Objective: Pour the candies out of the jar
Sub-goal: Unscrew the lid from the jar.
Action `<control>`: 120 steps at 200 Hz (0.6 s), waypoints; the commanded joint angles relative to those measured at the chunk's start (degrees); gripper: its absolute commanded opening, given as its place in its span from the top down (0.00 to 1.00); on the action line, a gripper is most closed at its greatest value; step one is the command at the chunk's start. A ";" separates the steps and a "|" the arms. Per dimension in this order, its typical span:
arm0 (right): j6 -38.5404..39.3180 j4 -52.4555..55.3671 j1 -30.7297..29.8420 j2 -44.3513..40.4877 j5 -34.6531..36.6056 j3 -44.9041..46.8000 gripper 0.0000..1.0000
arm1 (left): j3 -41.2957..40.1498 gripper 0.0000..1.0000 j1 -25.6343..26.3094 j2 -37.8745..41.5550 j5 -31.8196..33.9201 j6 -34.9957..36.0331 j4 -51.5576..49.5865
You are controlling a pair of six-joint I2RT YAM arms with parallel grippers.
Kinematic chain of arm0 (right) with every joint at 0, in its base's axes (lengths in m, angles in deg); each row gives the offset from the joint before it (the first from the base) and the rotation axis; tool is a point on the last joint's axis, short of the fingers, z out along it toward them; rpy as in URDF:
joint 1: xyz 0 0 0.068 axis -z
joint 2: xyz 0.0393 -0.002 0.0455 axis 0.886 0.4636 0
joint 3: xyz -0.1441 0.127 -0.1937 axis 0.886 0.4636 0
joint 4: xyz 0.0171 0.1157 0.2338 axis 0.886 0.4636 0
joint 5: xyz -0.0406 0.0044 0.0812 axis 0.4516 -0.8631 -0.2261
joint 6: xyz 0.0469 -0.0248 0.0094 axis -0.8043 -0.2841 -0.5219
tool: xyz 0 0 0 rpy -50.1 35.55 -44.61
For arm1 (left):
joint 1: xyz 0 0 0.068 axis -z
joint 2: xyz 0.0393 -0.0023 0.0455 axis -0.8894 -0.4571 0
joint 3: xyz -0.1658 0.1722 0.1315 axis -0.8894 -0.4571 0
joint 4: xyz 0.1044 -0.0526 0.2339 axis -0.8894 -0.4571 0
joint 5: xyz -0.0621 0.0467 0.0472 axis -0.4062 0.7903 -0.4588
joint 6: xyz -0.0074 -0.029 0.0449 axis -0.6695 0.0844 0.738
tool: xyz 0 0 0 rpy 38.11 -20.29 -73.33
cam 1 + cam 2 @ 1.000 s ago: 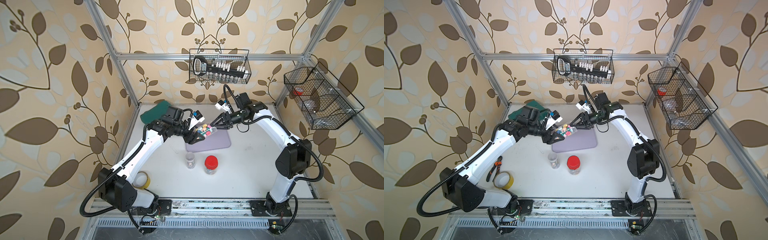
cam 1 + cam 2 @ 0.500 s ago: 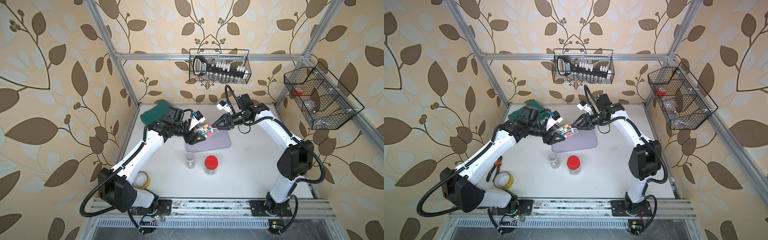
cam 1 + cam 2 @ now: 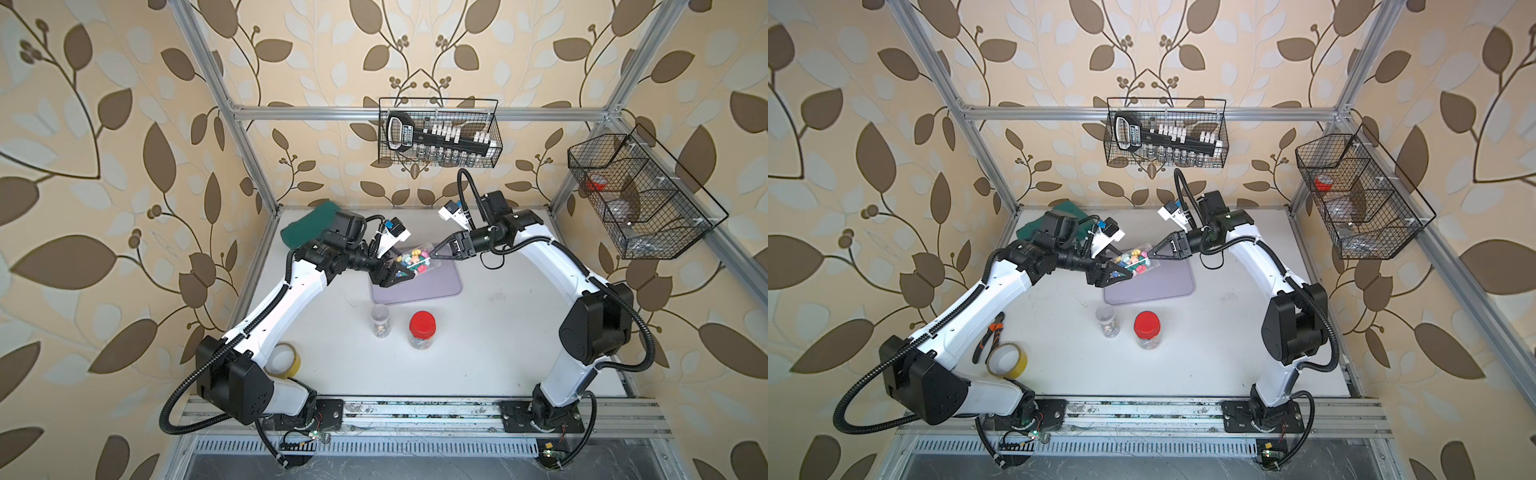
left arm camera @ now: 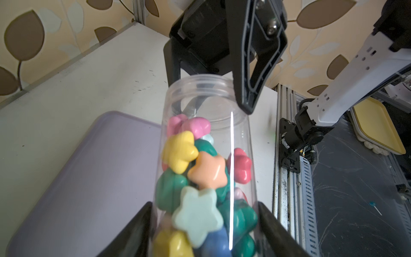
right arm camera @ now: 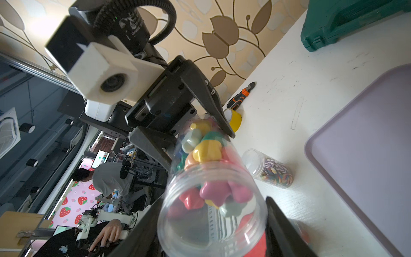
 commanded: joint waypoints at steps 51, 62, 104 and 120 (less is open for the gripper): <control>4.23 -1.99 -2.52 -2.72 -5.60 -0.10 0.59 | 1.29 0.33 0.36 -1.24 -6.17 -3.41 9.59; 2.69 -3.19 -2.51 -3.05 -5.51 -0.20 0.59 | 1.10 0.33 0.36 -1.29 -6.10 -3.09 9.01; -3.96 -8.39 -3.29 -4.34 -4.41 -0.03 0.59 | 1.45 0.33 0.36 -2.07 -6.34 -1.23 5.64; -5.15 -8.95 -3.36 -4.43 -3.83 -0.11 0.59 | 1.84 0.33 0.36 -2.58 -6.60 -0.54 4.25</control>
